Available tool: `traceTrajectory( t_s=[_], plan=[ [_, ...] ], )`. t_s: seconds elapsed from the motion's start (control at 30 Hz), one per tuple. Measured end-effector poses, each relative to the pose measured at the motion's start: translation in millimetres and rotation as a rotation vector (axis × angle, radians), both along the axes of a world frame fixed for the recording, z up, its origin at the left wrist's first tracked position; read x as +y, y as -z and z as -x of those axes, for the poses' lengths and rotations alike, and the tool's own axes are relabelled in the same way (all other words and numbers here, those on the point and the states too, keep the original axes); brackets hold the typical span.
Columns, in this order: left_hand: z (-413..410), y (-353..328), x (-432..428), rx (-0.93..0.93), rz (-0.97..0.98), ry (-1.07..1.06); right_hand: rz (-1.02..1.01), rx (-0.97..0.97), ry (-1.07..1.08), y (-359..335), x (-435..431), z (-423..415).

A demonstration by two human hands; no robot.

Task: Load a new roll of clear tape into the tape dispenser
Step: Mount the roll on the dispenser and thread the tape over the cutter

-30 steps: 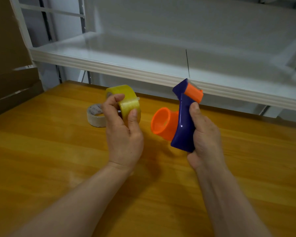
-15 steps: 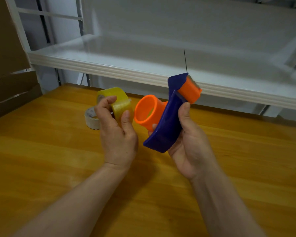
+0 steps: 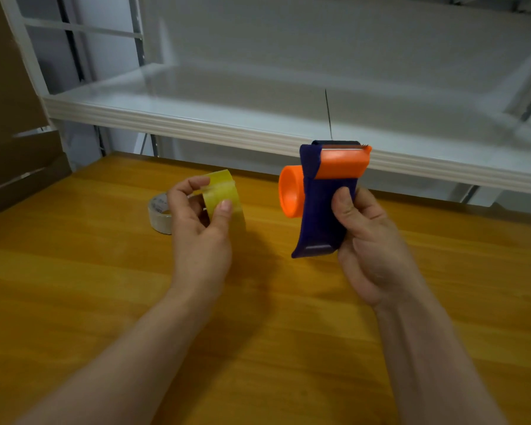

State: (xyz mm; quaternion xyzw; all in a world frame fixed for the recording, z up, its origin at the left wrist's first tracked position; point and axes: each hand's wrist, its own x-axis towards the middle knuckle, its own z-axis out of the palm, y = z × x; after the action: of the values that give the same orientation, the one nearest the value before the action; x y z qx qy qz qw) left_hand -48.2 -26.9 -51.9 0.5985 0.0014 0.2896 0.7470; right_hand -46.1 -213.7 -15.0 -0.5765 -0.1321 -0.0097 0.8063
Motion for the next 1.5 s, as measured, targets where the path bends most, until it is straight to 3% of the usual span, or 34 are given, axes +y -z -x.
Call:
traceTrajectory(
  t_s=[0.2,0.53,0.7,1.0,1.33,1.5],
  plan=[
    [-3,-3,1,0.03,0.13,0.193,-0.036,-0.026,-0.099,3,1,-1],
    [2,-6,-1,-0.05,-0.019,0.264,-0.222,0.051,-0.131,8,0,-6],
    [2,-7,0,-0.057,0.016,0.272,-0.126,-0.042,-0.157,16,1,-11],
    [-1,-10,6,-0.022,0.137,0.377,0.42,-0.396,-0.05,24,-6,-17],
    [0,-15,7,0.036,0.226,0.416,0.502,-0.371,-0.133,27,-5,-17],
    [1,-13,4,0.073,0.251,0.445,0.424,-0.341,-0.163,24,-3,-13]
  ],
)
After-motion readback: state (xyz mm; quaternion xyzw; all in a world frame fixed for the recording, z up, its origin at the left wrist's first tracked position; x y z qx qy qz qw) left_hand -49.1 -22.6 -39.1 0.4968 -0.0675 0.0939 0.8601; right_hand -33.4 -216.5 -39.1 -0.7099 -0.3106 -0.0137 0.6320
